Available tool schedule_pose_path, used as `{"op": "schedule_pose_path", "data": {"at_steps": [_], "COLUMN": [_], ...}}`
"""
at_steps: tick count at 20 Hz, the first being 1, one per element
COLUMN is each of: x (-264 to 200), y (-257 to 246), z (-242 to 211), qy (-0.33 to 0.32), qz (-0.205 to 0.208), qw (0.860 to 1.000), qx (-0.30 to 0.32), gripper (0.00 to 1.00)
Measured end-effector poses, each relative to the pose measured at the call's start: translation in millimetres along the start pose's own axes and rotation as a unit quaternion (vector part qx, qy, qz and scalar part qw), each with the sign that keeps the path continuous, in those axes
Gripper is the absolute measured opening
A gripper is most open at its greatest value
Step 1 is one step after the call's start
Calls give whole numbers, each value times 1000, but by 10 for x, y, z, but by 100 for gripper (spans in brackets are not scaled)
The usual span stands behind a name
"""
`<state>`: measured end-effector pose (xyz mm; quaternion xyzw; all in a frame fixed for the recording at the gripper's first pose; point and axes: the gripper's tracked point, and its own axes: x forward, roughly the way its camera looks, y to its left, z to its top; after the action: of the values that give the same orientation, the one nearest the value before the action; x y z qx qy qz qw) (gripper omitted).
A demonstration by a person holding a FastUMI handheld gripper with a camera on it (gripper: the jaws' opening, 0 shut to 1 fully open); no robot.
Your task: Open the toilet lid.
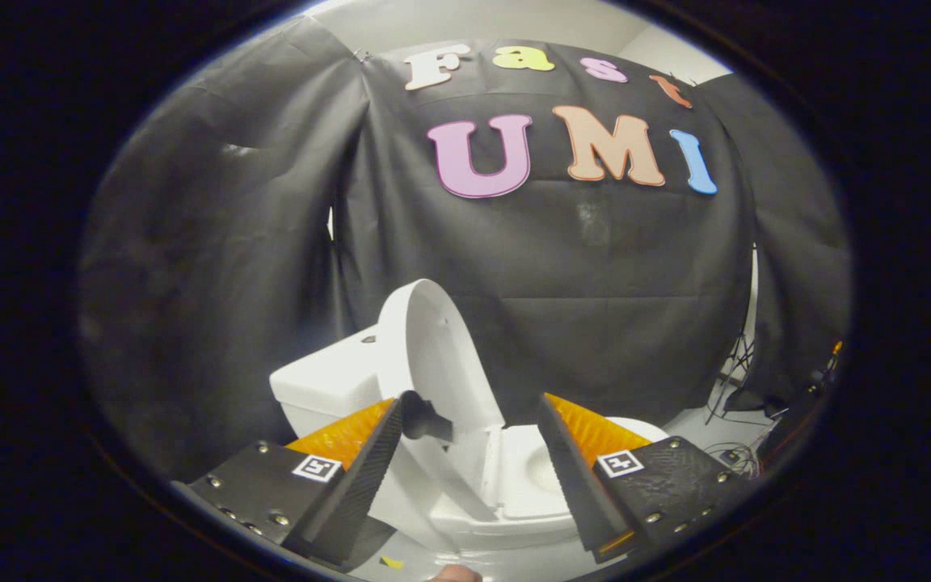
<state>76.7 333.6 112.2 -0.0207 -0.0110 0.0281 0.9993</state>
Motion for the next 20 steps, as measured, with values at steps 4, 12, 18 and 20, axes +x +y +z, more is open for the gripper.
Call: {"op": "schedule_pose_path", "data": {"at_steps": [4,12,18,20], "x": [4,8,205,222], "y": [-585,-1438,-1887,-1979], "z": [-32,-157,-526,-522], "qy": [1,1,43,37], "qz": [-23,-42,-33,-30], "qw": [1000,999,998,998], "qx": [0,-8,-43,-49], "gripper": [99,99,100,100]}}
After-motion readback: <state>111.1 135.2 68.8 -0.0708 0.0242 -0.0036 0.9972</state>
